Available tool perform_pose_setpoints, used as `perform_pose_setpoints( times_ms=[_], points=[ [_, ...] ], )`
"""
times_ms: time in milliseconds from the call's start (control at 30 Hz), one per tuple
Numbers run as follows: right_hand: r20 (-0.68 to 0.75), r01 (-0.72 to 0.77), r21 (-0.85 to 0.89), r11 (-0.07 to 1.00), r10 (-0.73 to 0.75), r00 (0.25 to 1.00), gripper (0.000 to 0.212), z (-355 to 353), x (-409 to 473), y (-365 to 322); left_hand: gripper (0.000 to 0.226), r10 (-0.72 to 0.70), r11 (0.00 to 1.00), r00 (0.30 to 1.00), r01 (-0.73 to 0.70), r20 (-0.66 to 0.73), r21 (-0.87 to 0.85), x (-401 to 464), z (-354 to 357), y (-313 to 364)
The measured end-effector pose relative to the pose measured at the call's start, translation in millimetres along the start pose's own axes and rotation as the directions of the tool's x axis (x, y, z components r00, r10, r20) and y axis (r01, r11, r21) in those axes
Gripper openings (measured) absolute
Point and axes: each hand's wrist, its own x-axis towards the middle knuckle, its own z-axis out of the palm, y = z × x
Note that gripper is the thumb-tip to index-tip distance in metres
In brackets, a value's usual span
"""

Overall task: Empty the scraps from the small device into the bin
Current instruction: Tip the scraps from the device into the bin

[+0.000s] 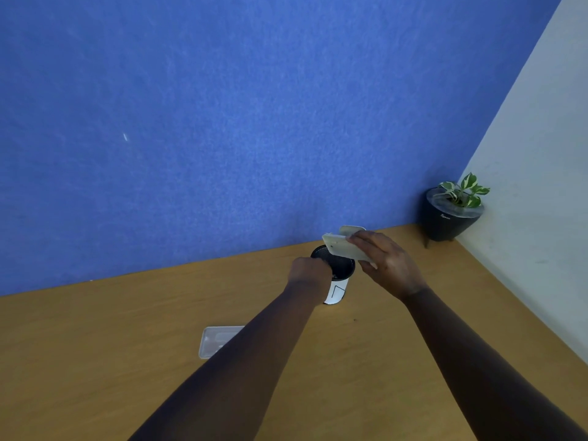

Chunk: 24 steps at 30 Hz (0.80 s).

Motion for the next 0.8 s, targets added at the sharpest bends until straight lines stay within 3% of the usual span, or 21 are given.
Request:
perform_pose_setpoints(
  times_ms=[133,267,433,633,667,700,733,767,800],
  points=[
    [0.007,-0.297,0.227,0.928,0.303,0.953,0.061,1,-3,0,0.028,0.001,0.999,1.0,0.0,0.011,-0.037,-6,3,-3],
    [0.034,-0.485,0.361,0.797,0.508,0.861,0.06,3,-7,2,0.042,-0.012,0.996,1.0,0.013,0.021,-0.092,-12,9,-5],
    [0.041,-0.573,0.487,0.659,0.638,0.769,0.06,5,-10,-6,0.069,-0.009,0.969,0.999,0.018,0.036,-0.247,-20,18,-13],
    [0.077,-0.578,0.611,0.541,0.686,0.724,0.063,5,-2,-31,0.066,-0.155,0.857,0.977,0.058,-0.148,-0.513,-33,32,-22],
    [0.09,-0.574,0.636,0.515,0.69,0.718,0.064,5,1,-37,0.061,-0.206,0.775,0.965,0.061,-0.161,-0.629,-35,32,-23],
    [0.106,-0.571,0.662,0.485,0.694,0.712,0.064,6,4,-44,0.056,-0.272,0.621,0.951,0.058,-0.145,-0.782,-36,31,-23],
    [0.121,-0.568,0.683,0.459,0.696,0.708,0.064,8,7,-51,0.051,-0.341,0.369,0.937,0.059,-0.076,-0.928,-37,28,-23],
    [0.131,-0.564,0.698,0.442,0.695,0.707,0.065,10,9,-59,0.046,-0.381,0.052,0.924,0.065,0.04,-0.997,-39,24,-23],
    [0.135,-0.556,0.708,0.435,0.69,0.711,0.065,11,12,-68,0.042,-0.366,-0.247,0.917,0.067,0.157,-0.967,-41,20,-25]
  ],
)
